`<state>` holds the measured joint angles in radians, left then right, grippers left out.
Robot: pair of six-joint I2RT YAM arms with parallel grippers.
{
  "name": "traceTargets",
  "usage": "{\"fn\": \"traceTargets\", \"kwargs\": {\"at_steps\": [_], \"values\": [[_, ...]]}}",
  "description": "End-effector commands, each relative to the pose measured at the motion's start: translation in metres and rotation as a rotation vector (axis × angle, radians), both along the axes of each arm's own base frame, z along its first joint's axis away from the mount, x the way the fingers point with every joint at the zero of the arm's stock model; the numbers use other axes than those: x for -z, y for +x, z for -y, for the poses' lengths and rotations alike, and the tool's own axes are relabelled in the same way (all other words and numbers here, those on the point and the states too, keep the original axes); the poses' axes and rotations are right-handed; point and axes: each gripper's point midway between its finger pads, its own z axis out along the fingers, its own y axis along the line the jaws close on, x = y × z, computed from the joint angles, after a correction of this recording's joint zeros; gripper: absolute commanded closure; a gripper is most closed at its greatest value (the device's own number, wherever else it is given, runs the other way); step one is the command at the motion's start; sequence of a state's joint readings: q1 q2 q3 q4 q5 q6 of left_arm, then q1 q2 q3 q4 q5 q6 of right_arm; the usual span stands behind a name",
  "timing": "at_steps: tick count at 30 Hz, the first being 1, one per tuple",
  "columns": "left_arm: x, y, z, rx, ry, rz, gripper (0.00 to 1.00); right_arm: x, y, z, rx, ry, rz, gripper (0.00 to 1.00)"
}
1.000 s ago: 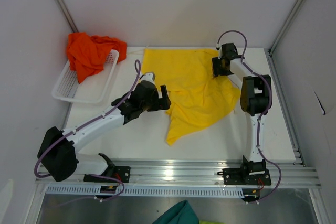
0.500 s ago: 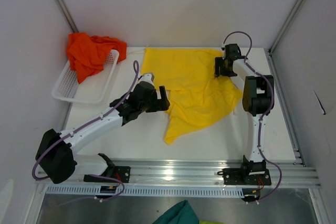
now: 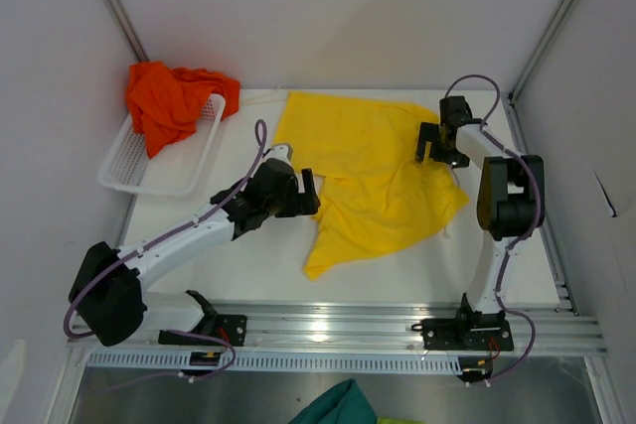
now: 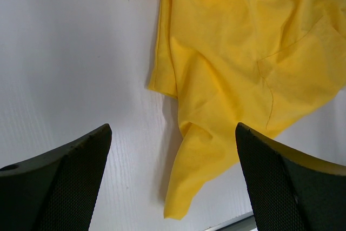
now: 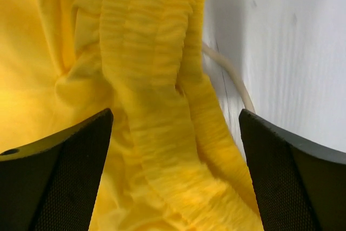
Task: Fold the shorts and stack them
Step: Flatten the shorts out
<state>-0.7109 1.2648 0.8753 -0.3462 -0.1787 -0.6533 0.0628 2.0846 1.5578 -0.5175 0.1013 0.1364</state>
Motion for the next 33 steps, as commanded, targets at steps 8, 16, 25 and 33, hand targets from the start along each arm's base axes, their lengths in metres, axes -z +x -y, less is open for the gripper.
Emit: {"fn": "traceTargets", "kwargs": {"at_steps": [8, 16, 25, 33], "values": [[0.047, -0.005, 0.017, 0.049, -0.003, -0.087, 0.05, -0.091, -0.033, -0.016, 0.048, 0.054, 0.204, 0.0], [0.068, -0.001, 0.014, 0.04, 0.011, -0.11, 0.07, -0.068, -0.074, -0.044, 0.039, 0.169, 0.118, 0.01], [0.063, 0.006, 0.014, 0.024, -0.109, -0.005, 0.15, -0.037, -0.103, -0.028, 0.255, 0.39, 0.102, 0.19], [0.074, 0.012, 0.015, 0.021, -0.107, -0.005, 0.18, 0.011, -0.106, -0.003, 0.317, 0.344, 0.015, 0.46]]}}
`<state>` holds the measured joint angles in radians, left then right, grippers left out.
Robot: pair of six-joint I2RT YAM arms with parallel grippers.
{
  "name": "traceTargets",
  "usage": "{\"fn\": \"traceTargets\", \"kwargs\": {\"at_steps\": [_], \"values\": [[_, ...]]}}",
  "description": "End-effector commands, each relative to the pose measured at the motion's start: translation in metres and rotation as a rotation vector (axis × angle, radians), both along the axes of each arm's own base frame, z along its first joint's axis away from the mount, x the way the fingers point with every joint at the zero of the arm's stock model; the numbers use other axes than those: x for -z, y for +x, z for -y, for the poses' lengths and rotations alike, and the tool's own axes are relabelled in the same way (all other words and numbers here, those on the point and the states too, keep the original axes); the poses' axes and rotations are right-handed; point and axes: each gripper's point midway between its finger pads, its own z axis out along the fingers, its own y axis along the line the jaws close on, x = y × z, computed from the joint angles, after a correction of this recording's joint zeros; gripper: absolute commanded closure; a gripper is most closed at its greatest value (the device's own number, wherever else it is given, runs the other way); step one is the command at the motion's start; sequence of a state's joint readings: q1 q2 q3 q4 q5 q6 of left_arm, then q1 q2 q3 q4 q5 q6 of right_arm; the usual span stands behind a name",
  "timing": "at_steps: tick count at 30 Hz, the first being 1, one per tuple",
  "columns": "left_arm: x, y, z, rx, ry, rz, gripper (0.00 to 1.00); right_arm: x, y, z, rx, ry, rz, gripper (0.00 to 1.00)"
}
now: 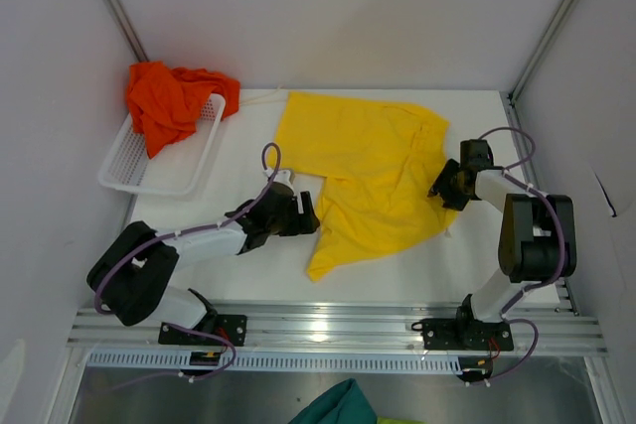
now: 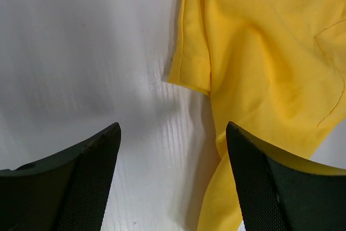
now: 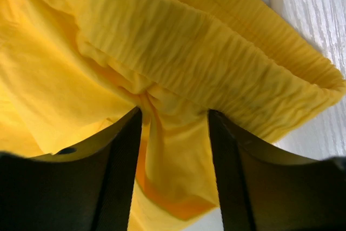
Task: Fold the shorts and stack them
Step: Flatten the shorts out
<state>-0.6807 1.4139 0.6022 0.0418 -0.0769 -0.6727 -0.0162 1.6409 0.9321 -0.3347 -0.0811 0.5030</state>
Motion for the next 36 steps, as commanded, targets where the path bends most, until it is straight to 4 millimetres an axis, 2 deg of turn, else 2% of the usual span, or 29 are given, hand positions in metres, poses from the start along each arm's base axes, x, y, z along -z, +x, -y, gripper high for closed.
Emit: {"fn": "traceTargets", "kwargs": {"at_steps": [1, 3, 5, 8, 12, 15, 18, 21, 22, 26, 27, 30, 34, 35, 36], "values": [[-0.018, 0.021, 0.011, -0.016, -0.059, 0.064, 0.19, 0.01, 0.018, 0.011, 0.015, -0.012, 0.007, 0.46], [-0.014, 0.023, 0.011, -0.018, -0.062, 0.046, 0.22, 0.014, 0.021, 0.018, 0.024, -0.052, -0.003, 0.57], [-0.015, 0.026, 0.013, -0.013, -0.073, 0.041, 0.27, 0.021, 0.021, 0.024, 0.019, -0.084, -0.018, 0.59], [-0.016, 0.03, 0.017, -0.011, -0.087, 0.036, 0.3, 0.028, 0.024, 0.028, 0.008, -0.109, -0.032, 0.73], [-0.017, 0.039, 0.026, 0.005, -0.096, 0.039, 0.32, 0.034, 0.025, 0.033, 0.012, -0.119, -0.044, 0.74], [-0.014, 0.047, 0.031, 0.014, -0.064, 0.025, 0.43, 0.036, 0.025, 0.034, 0.013, -0.119, -0.045, 0.74], [-0.01, 0.054, 0.035, 0.017, -0.033, 0.004, 0.47, 0.037, 0.024, 0.031, 0.002, -0.089, -0.043, 0.74], [-0.007, 0.062, 0.036, -0.003, -0.006, -0.012, 0.48, 0.038, 0.023, 0.031, 0.002, -0.069, -0.037, 0.74], [-0.001, 0.059, 0.03, -0.015, 0.024, -0.039, 0.48, 0.037, 0.024, 0.031, 0.001, -0.068, -0.031, 0.74], [0.01, 0.061, 0.03, -0.027, 0.058, -0.082, 0.5, 0.037, 0.023, 0.031, 0.0, -0.057, -0.029, 0.73], [0.011, 0.065, 0.033, -0.031, 0.063, -0.089, 0.54, 0.038, 0.023, 0.031, -0.002, -0.054, -0.03, 0.73], [0.02, 0.061, 0.031, -0.037, 0.084, -0.136, 0.6, 0.038, 0.023, 0.031, 0.001, -0.05, -0.03, 0.73], [0.029, 0.058, 0.033, -0.033, 0.089, -0.174, 0.72, 0.038, 0.023, 0.032, 0.005, -0.046, -0.026, 0.73], [0.031, 0.058, 0.035, -0.026, 0.088, -0.183, 0.77, 0.038, 0.023, 0.033, 0.009, -0.044, -0.026, 0.73], [0.034, 0.055, 0.038, -0.013, 0.081, -0.2, 0.88, 0.037, 0.023, 0.033, 0.01, -0.043, -0.025, 0.74]]}}
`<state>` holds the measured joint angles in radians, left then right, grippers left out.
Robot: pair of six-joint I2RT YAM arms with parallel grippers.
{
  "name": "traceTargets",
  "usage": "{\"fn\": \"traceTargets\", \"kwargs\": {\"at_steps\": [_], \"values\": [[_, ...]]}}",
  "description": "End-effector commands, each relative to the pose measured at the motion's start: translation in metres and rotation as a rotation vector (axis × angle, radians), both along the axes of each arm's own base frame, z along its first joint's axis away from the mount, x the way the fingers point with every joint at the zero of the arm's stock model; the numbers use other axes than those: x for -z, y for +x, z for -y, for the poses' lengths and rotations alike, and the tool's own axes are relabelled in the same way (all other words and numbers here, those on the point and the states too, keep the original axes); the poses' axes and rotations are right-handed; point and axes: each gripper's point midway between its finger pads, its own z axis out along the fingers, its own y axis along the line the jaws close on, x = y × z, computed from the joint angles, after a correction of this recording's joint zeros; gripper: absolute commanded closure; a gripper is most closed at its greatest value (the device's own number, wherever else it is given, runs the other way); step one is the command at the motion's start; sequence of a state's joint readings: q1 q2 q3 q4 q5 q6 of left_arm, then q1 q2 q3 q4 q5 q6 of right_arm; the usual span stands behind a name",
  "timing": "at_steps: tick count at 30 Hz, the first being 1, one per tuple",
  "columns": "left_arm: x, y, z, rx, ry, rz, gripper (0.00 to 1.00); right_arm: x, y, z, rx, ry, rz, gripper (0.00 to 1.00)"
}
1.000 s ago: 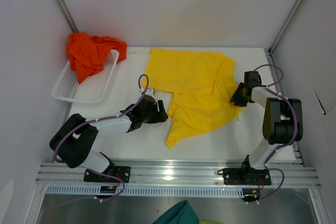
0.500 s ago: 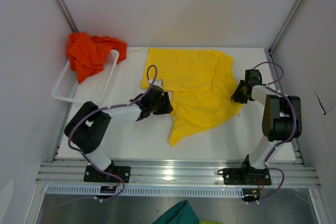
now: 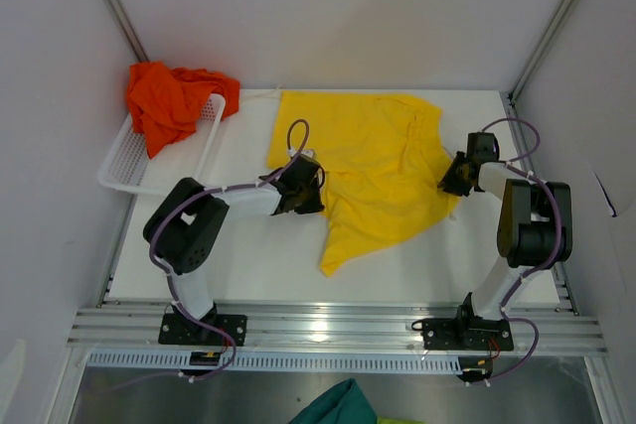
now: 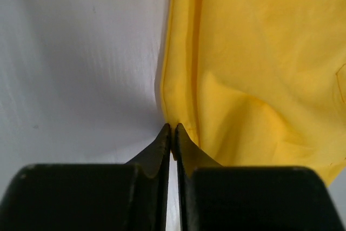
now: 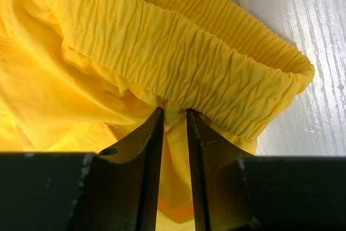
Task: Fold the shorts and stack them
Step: Flatten the shorts out
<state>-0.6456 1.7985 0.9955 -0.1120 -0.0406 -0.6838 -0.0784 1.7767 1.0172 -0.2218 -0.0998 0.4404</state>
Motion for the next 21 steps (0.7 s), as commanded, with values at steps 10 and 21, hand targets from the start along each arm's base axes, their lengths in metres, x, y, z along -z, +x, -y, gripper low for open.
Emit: {"fn": "traceTargets", "kwargs": {"at_steps": [10, 21], "values": [[-0.014, 0.016, -0.054, -0.062, 0.134, -0.025, 1.0, 0.028, -0.022, 0.011, 0.022, -0.009, -0.089, 0.73], [-0.04, 0.066, -0.179, -0.273, 0.346, -0.07, 1.0, 0.027, -0.021, 0.007, 0.005, -0.001, -0.08, 0.73]]}}
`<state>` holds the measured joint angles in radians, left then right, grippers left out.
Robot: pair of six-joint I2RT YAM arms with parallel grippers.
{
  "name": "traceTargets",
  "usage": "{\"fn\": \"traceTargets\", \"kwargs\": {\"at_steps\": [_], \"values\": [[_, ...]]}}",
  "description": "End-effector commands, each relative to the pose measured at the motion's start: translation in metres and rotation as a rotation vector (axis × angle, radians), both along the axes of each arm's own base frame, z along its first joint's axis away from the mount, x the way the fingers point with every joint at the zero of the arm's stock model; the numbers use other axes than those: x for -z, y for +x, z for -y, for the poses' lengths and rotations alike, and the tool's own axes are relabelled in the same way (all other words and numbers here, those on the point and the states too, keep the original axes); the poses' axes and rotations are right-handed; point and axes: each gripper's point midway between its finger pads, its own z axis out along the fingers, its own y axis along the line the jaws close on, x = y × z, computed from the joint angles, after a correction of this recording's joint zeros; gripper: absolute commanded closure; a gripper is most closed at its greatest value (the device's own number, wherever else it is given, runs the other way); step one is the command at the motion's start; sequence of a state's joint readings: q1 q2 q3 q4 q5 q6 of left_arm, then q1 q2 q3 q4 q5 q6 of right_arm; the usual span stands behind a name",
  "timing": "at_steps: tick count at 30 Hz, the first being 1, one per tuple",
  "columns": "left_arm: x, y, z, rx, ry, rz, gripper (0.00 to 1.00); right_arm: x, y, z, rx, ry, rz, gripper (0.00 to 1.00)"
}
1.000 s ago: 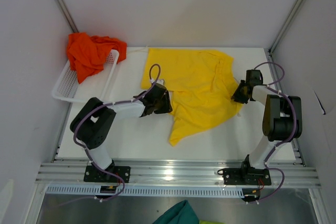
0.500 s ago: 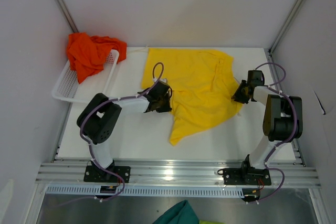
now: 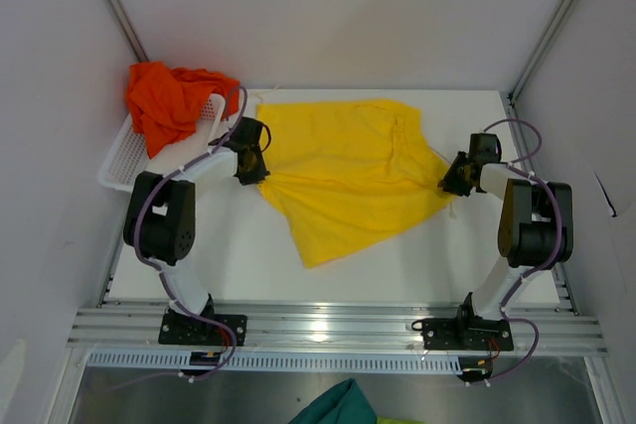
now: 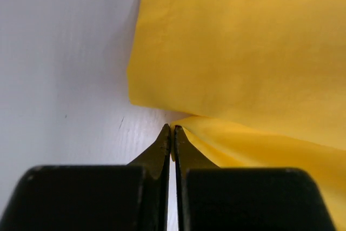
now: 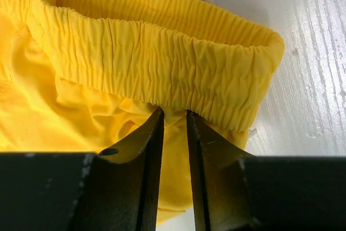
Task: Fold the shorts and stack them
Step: Flatten the shorts out
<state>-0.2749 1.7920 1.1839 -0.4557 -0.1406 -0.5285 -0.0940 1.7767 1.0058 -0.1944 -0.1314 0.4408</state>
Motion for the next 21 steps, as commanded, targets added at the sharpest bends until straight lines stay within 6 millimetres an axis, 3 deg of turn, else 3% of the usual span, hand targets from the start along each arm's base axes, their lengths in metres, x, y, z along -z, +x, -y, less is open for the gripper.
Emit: {"fn": "traceTargets", "kwargs": {"at_steps": [1, 6, 8, 10, 11, 14, 19, 21], "values": [[-0.026, 0.014, -0.015, 0.018, 0.122, 0.011, 1.0, 0.028, -0.023, 0.006, 0.005, -0.027, -0.1, 0.73], [-0.044, 0.042, -0.026, -0.008, 0.225, 0.018, 1.0, 0.027, -0.023, 0.003, -0.005, -0.03, -0.098, 0.73], [-0.045, 0.051, -0.032, -0.039, 0.269, -0.003, 0.92, 0.027, -0.023, 0.003, -0.006, -0.032, -0.097, 0.73], [-0.041, 0.042, -0.038, -0.055, 0.302, -0.044, 0.79, 0.027, -0.022, 0.002, -0.009, -0.034, -0.095, 0.73], [-0.044, 0.038, -0.04, -0.068, 0.306, -0.043, 0.63, 0.026, -0.022, 0.002, -0.01, -0.038, -0.092, 0.72], [-0.047, 0.017, -0.053, -0.127, 0.335, -0.046, 0.38, 0.025, -0.021, 0.001, -0.016, -0.042, -0.089, 0.64], [-0.049, -0.018, -0.063, -0.158, 0.349, -0.083, 0.33, 0.024, -0.02, -0.002, -0.024, -0.05, -0.087, 0.59], [-0.068, -0.021, -0.054, -0.16, 0.289, -0.014, 0.33, 0.021, -0.02, -0.003, -0.026, -0.057, -0.076, 0.53]]}}
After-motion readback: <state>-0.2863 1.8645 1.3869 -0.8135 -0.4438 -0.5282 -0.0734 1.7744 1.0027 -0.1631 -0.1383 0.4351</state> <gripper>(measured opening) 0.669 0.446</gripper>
